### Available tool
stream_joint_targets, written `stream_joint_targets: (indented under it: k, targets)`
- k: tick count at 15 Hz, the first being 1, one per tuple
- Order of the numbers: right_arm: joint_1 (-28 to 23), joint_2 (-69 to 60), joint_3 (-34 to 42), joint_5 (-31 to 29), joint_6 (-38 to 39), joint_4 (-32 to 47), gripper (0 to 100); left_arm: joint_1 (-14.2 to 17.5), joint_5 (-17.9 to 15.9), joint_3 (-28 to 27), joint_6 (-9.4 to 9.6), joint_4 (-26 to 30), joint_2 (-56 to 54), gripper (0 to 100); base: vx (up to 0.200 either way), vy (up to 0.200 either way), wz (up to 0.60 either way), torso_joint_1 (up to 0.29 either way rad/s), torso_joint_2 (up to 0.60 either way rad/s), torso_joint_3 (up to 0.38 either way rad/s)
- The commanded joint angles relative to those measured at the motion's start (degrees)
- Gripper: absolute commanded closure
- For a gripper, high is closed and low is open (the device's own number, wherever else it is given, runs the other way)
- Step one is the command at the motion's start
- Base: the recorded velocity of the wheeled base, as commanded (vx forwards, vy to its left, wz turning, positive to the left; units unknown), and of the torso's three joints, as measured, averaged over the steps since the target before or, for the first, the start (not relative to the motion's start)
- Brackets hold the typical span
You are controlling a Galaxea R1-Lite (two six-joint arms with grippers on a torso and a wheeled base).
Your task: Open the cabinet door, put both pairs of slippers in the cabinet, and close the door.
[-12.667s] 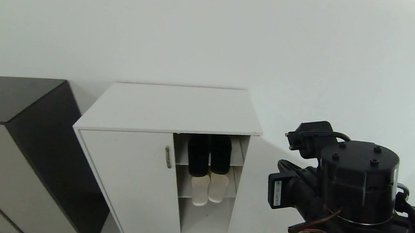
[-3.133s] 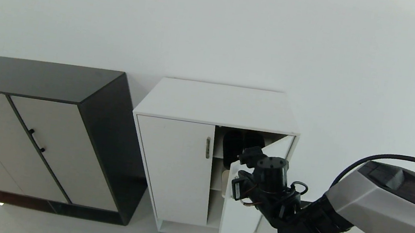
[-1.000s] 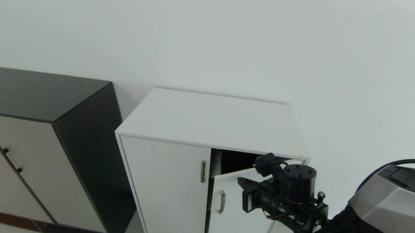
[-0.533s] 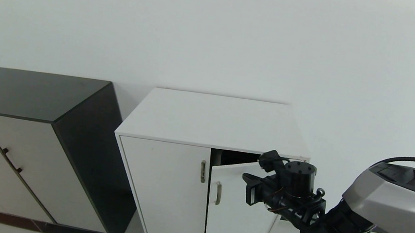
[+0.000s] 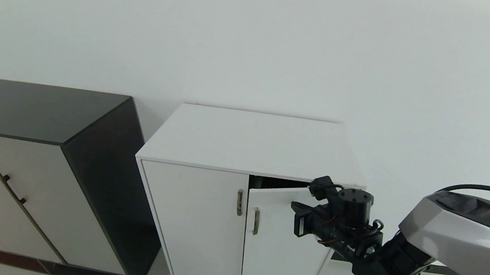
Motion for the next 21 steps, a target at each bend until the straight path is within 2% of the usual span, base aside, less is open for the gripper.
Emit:
stream_joint_targets:
  k: [1,21]
  targets:
    - [-0.6,1.3,-1.0,0.0,0.0,0.0,100,0.0,0.0,0.0,0.02,-0.1,0.1,100,0.0,0.0,0.0,0.0,0.0,0.0]
    - [-3.3,4.9,-5.5,-0.2,0.0,0.0,100,0.0,0.0,0.0,0.02,0.0,0.1,100,0.0,0.0,0.0,0.0,0.0,0.0]
